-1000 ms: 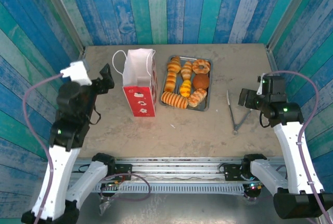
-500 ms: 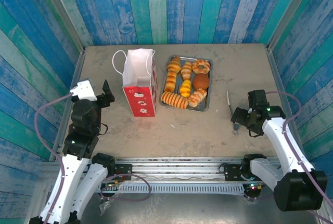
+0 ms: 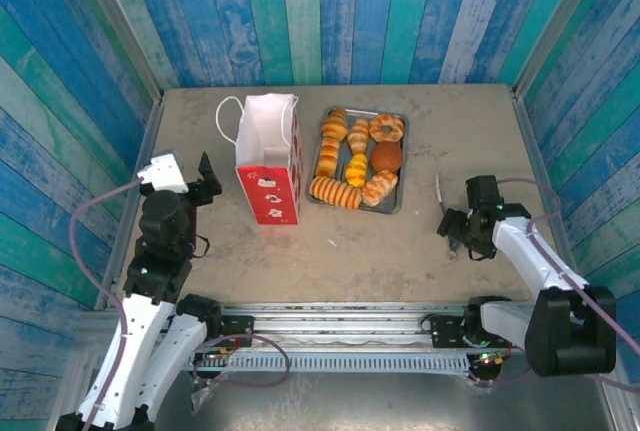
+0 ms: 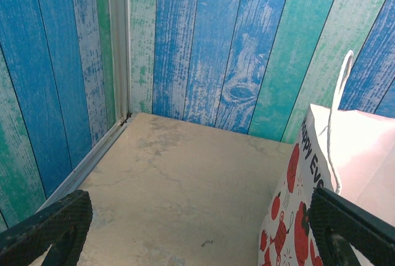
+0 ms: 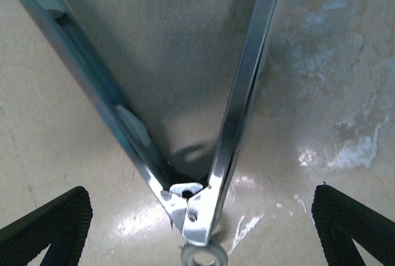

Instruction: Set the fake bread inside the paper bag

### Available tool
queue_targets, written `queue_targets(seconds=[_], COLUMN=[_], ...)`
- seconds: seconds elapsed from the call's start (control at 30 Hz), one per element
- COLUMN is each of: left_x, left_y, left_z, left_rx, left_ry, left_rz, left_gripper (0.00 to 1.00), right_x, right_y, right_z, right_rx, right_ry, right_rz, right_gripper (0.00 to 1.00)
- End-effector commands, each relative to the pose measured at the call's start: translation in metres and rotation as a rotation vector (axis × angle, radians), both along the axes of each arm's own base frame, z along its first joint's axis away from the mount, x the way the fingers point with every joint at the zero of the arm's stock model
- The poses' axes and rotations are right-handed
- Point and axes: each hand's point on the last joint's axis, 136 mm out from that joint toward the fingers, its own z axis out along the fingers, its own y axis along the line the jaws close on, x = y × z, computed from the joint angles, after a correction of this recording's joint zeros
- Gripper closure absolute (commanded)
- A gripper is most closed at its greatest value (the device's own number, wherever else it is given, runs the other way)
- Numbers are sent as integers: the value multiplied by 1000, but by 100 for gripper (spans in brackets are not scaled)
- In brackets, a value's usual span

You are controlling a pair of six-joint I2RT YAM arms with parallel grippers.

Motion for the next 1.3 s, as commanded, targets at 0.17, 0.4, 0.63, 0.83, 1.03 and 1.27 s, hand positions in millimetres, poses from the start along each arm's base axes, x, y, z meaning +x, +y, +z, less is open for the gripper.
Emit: queue_targets(seconds=[0.17,0.4,0.63,0.83,1.03,1.27], left_x=[3,4,5,7,9,14], left_y=[2,2,4,5,8,16], left_z=[-2,-3,-5,-7,-9,-12], left_rx=[16,20,14,5,-5,-21], left_ry=[-2,4,9,12,10,23], left_rz=[17,20,21,19,22,41], left_gripper=[6,6,6,6,6,6], right_x=[21,40,48,49,55,60], right_y=[-7,-4,-3,-3,-8,-15], right_z=[-11,-20,-33,-33,-5,34], right_rx=[-77,-75,-83,-97,-137,-180], right_ry=[10,20,43,40,-41,-169], right_rz=[24,16,6,5,12,-9], right_gripper=[10,15,20,34,45,53])
